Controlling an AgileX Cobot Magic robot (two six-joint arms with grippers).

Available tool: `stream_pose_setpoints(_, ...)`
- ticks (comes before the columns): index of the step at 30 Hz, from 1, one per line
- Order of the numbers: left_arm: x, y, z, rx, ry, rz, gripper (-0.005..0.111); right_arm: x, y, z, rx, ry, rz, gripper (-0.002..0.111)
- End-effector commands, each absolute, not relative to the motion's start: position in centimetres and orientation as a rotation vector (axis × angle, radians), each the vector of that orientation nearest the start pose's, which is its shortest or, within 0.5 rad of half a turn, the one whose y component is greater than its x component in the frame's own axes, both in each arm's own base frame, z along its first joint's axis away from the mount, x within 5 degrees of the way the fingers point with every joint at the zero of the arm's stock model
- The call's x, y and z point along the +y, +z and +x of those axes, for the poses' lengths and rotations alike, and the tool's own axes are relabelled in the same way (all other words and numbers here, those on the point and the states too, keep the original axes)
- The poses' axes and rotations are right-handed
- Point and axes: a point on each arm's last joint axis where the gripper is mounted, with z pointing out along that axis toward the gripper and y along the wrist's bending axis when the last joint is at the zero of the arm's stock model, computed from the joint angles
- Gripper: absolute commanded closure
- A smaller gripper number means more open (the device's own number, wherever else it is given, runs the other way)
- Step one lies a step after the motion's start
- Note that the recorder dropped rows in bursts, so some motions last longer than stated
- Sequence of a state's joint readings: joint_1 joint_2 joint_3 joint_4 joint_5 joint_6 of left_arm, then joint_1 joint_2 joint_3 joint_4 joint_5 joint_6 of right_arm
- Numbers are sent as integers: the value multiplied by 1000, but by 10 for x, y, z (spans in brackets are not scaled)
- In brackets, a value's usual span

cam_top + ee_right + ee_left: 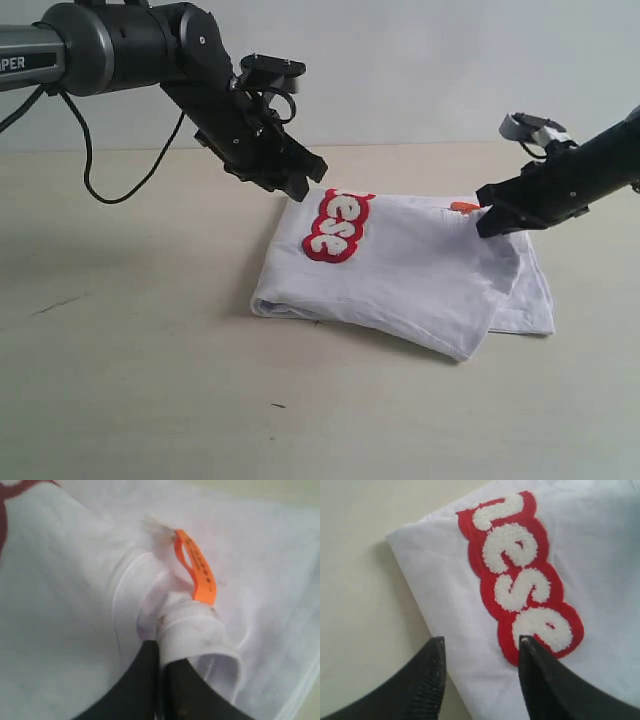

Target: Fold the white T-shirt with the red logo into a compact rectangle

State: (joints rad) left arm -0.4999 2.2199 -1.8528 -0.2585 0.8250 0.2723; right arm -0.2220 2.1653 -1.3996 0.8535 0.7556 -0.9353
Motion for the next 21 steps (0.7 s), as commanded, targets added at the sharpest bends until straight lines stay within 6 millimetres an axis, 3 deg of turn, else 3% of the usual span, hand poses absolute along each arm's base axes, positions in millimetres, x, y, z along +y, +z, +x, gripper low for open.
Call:
stream_pose_setpoints(1,-249,203,422,2522,-392,839,61,-52,176,434,2476,479,-207,108)
stream_pose_setpoints(4,-249,203,423,2514,-394,838,61,-58,200,435,2404,338,-224,108)
stream_pose_setpoints(7,-250,203,423,2504,-390,845,61,-63,210,436,2350,201,-318,108)
stream_pose_setpoints(12,-250,203,423,2498,-390,858,61,-68,208,441,2300,68,-429,102)
stream_pose_setpoints(17,-250,204,423,2495,-392,864,61,-81,209,447,2255,-112,-388,89)
stream_pose_setpoints(21,-253,203,420,2481,-430,930,61,-88,211,450,2225,-194,-313,88)
